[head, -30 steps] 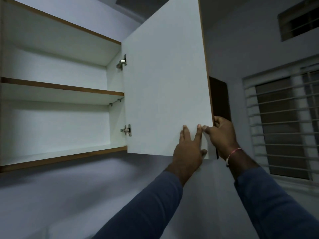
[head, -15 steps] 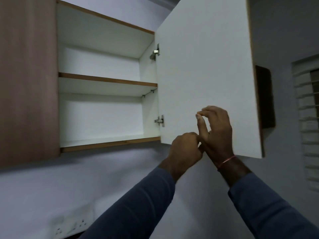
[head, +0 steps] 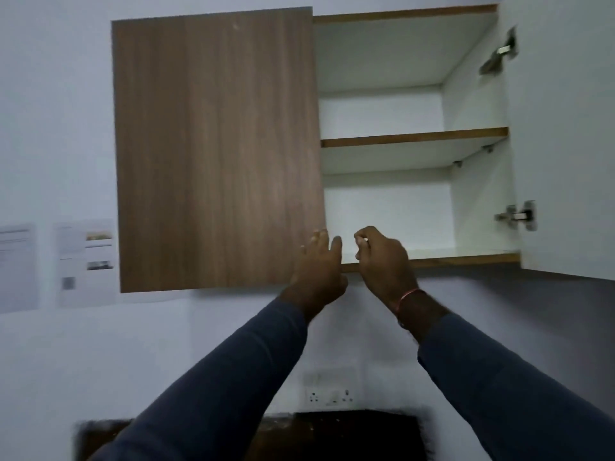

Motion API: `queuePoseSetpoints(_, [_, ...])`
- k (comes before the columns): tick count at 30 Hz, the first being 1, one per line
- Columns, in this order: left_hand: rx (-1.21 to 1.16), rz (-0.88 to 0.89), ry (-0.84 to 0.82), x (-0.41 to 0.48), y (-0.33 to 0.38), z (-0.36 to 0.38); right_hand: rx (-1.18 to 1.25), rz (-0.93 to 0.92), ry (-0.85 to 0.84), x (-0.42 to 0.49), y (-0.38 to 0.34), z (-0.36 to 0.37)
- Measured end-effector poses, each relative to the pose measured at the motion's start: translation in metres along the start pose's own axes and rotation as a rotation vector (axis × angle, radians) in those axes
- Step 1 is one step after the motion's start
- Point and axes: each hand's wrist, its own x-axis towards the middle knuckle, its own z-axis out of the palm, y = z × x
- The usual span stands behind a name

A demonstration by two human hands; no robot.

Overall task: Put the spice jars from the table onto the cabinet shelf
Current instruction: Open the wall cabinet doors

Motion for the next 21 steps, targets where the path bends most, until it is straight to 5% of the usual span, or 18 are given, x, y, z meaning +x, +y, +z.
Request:
queuePoseSetpoints(5, [0.070, -0.049, 0.003, 0.001, -0.041, -0.005, 0.198, 0.248, -0.237, 0.029, 0.005, 0.053])
queuePoseSetpoints(12, [-0.078, -0.171, -0.067, 0.002, -0.053, -0.009, 0.532, 0.365, -0.459, 0.064, 0.013, 0.086])
queuePoseSetpoints(21, [-0.286, -0.361, 0.103, -0.004, -0.027, -0.049, 0.872, 0.339, -0.201, 0.039, -0.007, 0.068])
